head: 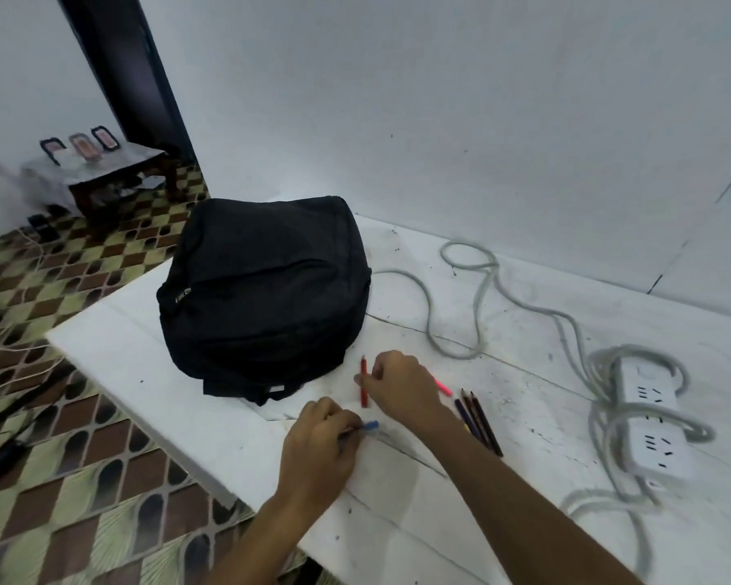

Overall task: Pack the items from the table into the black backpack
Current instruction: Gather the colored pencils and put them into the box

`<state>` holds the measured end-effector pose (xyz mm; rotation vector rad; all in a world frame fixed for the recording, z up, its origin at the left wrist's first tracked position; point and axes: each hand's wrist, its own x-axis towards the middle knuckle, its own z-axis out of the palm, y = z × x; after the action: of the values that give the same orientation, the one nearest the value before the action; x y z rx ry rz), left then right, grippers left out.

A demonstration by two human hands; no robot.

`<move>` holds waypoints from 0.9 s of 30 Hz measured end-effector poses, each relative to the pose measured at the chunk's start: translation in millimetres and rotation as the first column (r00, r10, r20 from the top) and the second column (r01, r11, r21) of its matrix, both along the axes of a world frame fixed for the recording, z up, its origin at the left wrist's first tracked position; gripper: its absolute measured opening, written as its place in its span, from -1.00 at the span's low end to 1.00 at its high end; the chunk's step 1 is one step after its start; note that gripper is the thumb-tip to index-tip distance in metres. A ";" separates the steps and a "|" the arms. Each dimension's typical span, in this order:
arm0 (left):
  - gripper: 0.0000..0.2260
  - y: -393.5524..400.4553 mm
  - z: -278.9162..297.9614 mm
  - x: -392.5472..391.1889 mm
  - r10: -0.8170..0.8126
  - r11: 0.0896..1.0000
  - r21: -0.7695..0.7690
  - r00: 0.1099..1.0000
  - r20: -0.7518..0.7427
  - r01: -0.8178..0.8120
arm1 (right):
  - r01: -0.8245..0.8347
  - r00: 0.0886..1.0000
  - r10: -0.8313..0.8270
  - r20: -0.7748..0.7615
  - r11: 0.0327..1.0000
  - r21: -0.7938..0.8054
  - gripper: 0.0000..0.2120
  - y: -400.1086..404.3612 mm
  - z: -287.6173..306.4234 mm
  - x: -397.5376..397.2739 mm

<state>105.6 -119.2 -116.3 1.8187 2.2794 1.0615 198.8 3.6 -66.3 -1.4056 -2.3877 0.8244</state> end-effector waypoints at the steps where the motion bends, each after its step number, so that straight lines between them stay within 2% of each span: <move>1: -0.90 -2.2 1.4 -4.3 -0.015 1.000 0.024 1.000 -0.027 0.016 | -0.007 0.998 0.007 0.060 1.000 0.004 -0.67 0.8 1.8 -6.5; 3: -0.89 -6.8 3.0 -11.9 -0.045 0.998 0.049 0.997 -0.066 0.049 | -0.037 0.985 0.038 0.169 0.999 -0.007 -0.67 2.4 2.7 -15.4; 5: -0.86 -9.8 2.5 -18.1 -0.075 0.992 0.090 0.992 -0.099 0.084 | -0.076 0.968 0.075 0.238 0.997 -0.004 -0.74 3.0 2.4 -20.0; 9: -0.85 -11.7 0.9 -20.3 -0.148 0.962 0.223 0.988 -0.047 0.155 | -0.094 0.961 0.092 0.262 0.996 -0.008 -0.83 5.4 -1.4 -19.3; 11: -0.89 -10.9 2.5 -16.6 -0.181 0.949 0.269 0.983 0.039 0.164 | -0.066 0.976 0.080 0.202 0.995 -0.077 -0.83 5.7 -3.8 -14.8; 14: -0.92 -6.9 2.9 -11.4 -0.186 0.949 0.291 0.959 0.212 0.119 | -0.004 0.999 0.009 0.032 0.989 -0.147 -0.83 2.5 -5.9 0.0; 15: -0.91 -4.7 4.4 -10.4 -0.179 0.955 0.280 0.945 0.274 0.100 | 0.015 1.000 -0.017 -0.018 0.990 -0.140 -0.82 0.0 -6.7 6.4; 16: -0.80 -2.1 6.3 -9.5 -0.169 0.964 0.251 0.924 0.343 0.083 | 0.033 0.997 -0.042 -0.062 0.990 -0.134 -0.82 -2.9 -7.6 12.8; 19: -0.43 2.8 16.6 -3.4 -0.183 0.983 0.136 0.789 0.586 0.127 | 0.063 0.975 -0.106 -0.197 0.975 -0.211 -0.83 -13.0 -10.8 27.8; 22: -0.07 6.8 26.9 3.8 -0.197 0.979 0.122 0.625 0.755 0.161 | 0.049 0.928 -0.163 -0.334 0.945 -0.323 -0.85 -20.9 -11.4 37.5; 24: -0.03 9.4 32.2 7.5 -0.150 0.987 0.103 0.500 0.853 0.121 | 0.029 0.892 -0.184 -0.412 0.934 -0.355 -0.86 -26.7 -7.5 43.8; 27: -0.22 12.5 36.5 10.2 -0.056 0.998 0.053 0.243 0.968 0.016 | 0.047 0.814 -0.267 -0.516 0.915 -0.400 -0.82 -34.5 -0.9 52.3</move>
<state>115.8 -106.6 -79.8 0.6603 1.3466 1.5746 251.1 -31.0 -67.2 -1.2268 -1.6929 1.4646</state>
